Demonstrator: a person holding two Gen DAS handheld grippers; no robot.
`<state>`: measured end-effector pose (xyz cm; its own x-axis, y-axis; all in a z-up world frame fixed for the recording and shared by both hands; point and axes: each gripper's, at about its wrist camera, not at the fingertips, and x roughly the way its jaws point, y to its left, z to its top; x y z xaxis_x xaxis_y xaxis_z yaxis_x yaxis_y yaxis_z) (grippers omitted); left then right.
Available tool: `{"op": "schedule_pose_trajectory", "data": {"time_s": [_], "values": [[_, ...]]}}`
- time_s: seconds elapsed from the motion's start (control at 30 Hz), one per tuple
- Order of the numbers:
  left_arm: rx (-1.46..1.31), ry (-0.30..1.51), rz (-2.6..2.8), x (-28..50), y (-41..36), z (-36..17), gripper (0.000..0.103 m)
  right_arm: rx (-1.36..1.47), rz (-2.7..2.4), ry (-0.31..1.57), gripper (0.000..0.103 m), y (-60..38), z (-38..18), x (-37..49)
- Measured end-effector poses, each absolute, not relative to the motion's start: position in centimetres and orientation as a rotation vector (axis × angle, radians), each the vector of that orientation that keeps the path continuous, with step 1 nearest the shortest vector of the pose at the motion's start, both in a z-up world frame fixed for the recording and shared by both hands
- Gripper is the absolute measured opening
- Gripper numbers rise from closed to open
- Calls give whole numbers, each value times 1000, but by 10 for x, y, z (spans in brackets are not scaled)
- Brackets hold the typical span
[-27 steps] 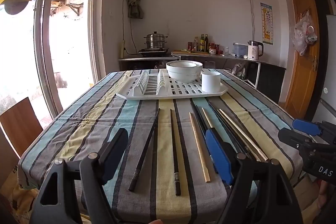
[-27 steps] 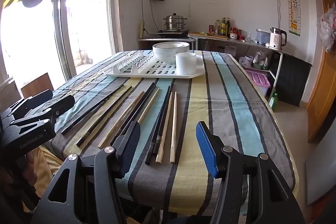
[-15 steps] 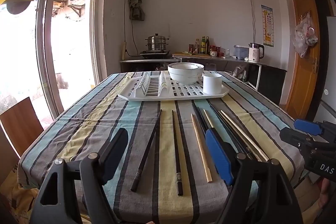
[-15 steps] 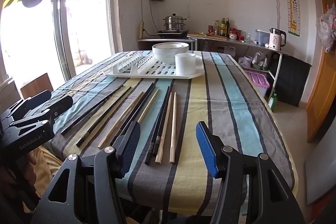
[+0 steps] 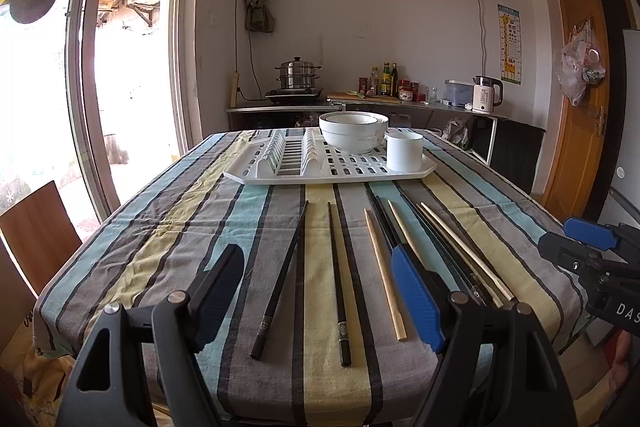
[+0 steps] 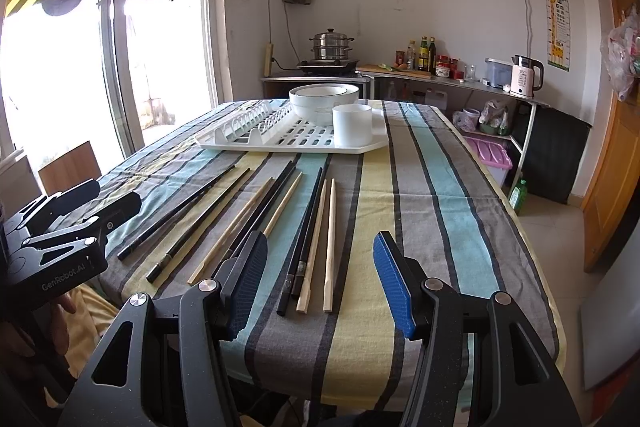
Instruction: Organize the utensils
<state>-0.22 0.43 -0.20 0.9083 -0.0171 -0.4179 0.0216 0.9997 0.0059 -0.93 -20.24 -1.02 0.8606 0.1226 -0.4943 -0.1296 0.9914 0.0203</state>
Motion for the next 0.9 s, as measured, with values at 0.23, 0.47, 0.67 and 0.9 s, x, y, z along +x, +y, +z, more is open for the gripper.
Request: {"op": "schedule_pose_trajectory", "data": {"time_s": [0.23,0.47,0.67,0.9], "values": [[-1,422,-27,-4,6,-1,79,-14,133,516,56,-203,-10,-11],[-5,425,-38,-4,6,-2,79,-14,132,516,56,-203,-7,-13],[-3,422,-38,-5,6,-1,79,-14,132,516,56,-203,-7,-12],[-8,425,-39,-5,7,-2,78,-13,132,515,56,-203,-7,-12]]}}
